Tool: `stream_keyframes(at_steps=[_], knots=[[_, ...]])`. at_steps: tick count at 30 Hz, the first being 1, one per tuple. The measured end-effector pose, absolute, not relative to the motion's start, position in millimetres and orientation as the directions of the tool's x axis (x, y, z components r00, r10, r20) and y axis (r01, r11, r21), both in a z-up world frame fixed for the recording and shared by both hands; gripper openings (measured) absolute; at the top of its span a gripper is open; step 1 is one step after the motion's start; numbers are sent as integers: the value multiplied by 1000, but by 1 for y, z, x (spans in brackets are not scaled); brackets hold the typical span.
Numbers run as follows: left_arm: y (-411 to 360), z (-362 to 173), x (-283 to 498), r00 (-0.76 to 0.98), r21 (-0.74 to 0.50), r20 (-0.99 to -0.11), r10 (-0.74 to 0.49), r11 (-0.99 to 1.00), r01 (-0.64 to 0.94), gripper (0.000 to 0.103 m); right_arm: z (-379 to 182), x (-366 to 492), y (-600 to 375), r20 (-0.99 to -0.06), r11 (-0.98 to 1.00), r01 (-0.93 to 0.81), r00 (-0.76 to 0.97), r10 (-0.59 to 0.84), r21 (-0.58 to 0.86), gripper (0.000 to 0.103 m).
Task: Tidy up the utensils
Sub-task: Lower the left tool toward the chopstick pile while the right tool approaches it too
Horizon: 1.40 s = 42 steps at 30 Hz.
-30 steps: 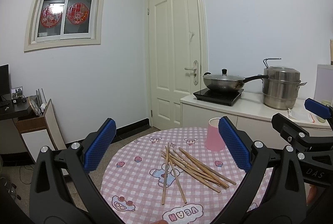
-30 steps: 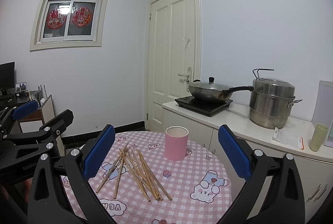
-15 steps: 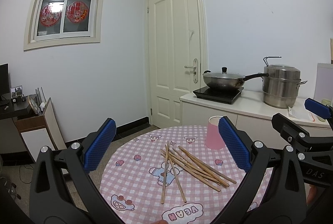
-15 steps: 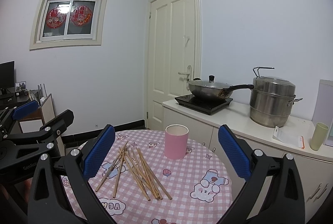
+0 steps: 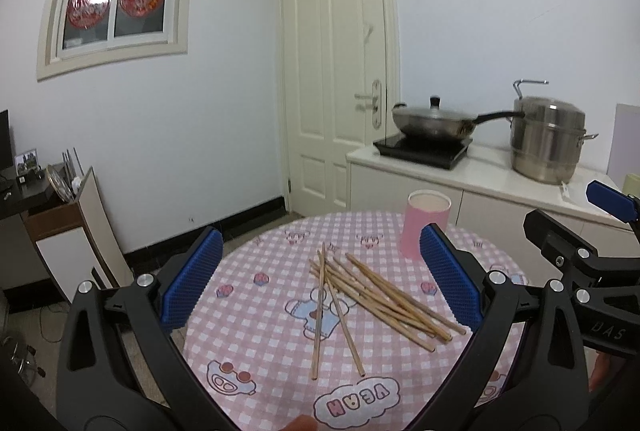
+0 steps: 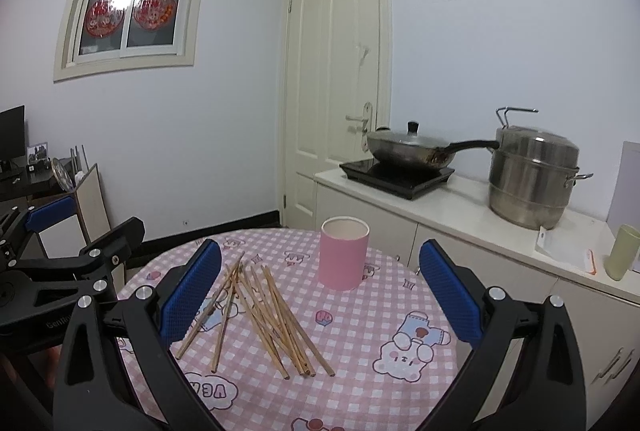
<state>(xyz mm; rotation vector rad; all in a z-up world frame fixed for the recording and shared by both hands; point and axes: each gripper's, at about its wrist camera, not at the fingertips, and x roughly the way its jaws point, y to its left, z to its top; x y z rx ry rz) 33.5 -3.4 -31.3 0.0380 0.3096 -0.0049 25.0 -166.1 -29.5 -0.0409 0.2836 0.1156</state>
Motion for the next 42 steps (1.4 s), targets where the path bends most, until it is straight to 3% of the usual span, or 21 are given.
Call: stream_keyframes(at_steps=[14,26,31,35,39,41,42], knots=[[27,-112,115,772,-3,-636,-8,1000,8,97,-95,101,-155,-530,983,-180,836,141,-22,96],[38,-159,199,630,-42,-774,-61,998,45,97,-134,169,-145,-641,973,-219,758,118,-79,95],[32,-176,232,580,-48,-810,-82,996,74,79,-146,191,-141,-666,964,-246,736,121,-97,85],[32,-184,249,557,-41,-827,-81,996,84,63,-155,212,-137,-694,955,-278,708,131,-104,68],[35,-189,261,535,-43,-841,-87,995,94,34,-160,230,-134,-722,944,-315,675,152,-96,54],[35,-192,265,525,-49,-846,-95,994,100,33,-164,241,-131,-745,933,-352,642,183,-74,45],[34,-194,267,521,-50,-849,-95,994,100,27,-167,247,-128,-760,926,-372,620,194,-68,40]])
